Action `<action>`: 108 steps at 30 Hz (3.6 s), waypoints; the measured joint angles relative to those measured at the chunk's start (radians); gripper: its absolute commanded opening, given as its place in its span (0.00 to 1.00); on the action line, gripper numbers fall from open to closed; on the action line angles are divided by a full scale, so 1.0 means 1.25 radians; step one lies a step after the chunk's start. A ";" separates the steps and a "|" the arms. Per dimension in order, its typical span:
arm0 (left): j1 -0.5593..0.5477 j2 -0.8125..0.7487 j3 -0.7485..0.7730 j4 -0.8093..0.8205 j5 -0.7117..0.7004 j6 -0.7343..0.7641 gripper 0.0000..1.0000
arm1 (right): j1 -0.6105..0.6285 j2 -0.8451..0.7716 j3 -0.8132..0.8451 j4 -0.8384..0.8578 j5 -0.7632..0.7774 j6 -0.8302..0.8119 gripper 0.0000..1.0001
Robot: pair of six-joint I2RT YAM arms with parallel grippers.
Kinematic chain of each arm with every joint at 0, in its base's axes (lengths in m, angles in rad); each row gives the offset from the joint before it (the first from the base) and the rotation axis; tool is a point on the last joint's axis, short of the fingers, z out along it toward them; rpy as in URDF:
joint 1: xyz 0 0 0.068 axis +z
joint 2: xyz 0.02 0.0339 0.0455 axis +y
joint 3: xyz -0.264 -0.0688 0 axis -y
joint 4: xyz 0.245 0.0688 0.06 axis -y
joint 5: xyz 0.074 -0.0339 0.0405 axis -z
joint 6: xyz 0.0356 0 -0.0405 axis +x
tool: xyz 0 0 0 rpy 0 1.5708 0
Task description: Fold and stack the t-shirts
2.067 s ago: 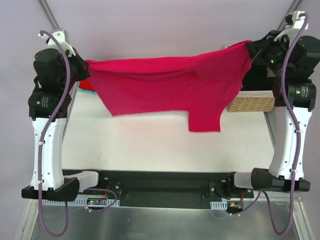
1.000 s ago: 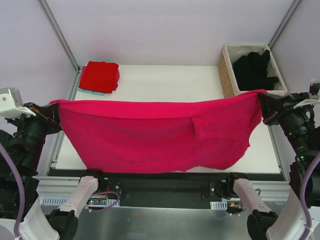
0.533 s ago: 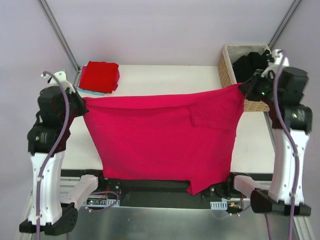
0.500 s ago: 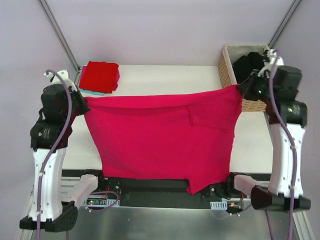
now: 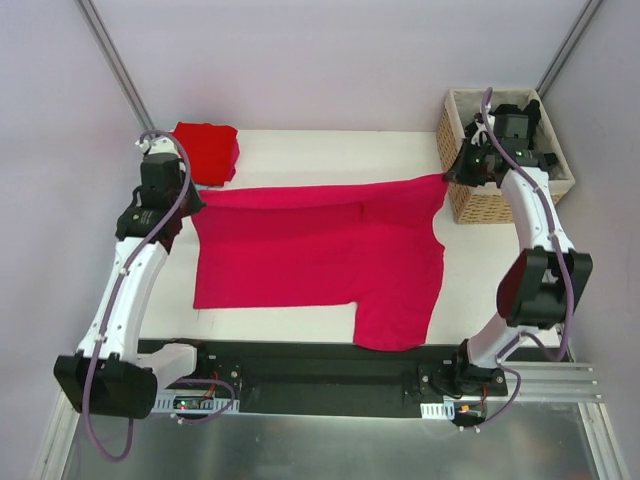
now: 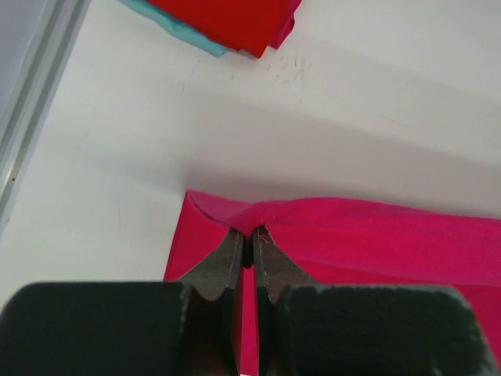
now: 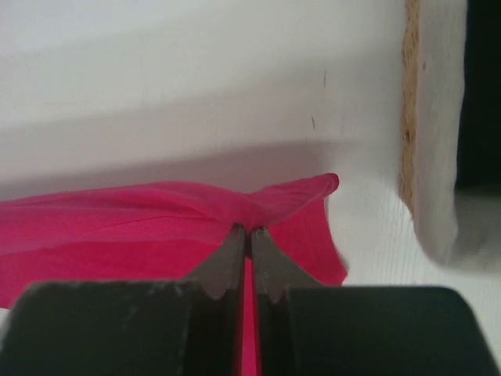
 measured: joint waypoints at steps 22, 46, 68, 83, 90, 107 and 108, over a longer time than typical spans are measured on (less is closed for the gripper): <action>-0.010 0.240 -0.039 0.202 -0.007 -0.047 0.00 | 0.015 0.254 0.182 0.104 -0.061 0.010 0.01; -0.024 0.551 0.143 0.288 -0.012 -0.075 0.00 | 0.111 0.464 0.343 0.211 0.060 -0.027 0.00; -0.057 0.605 0.186 0.307 -0.110 -0.099 0.03 | 0.163 0.443 0.300 0.304 0.367 -0.094 0.56; -0.058 0.571 0.237 0.315 -0.171 -0.094 0.34 | 0.162 0.432 0.331 0.310 0.355 -0.086 0.62; -0.057 0.432 0.193 0.321 -0.151 -0.090 0.32 | 0.159 0.305 0.271 0.305 0.236 -0.085 0.61; -0.063 0.160 -0.218 -0.005 0.204 -0.193 0.23 | 0.138 0.150 -0.179 -0.029 0.058 0.088 0.21; -0.063 0.160 -0.219 -0.014 0.206 -0.195 0.20 | 0.141 0.144 -0.190 -0.040 0.056 0.091 0.19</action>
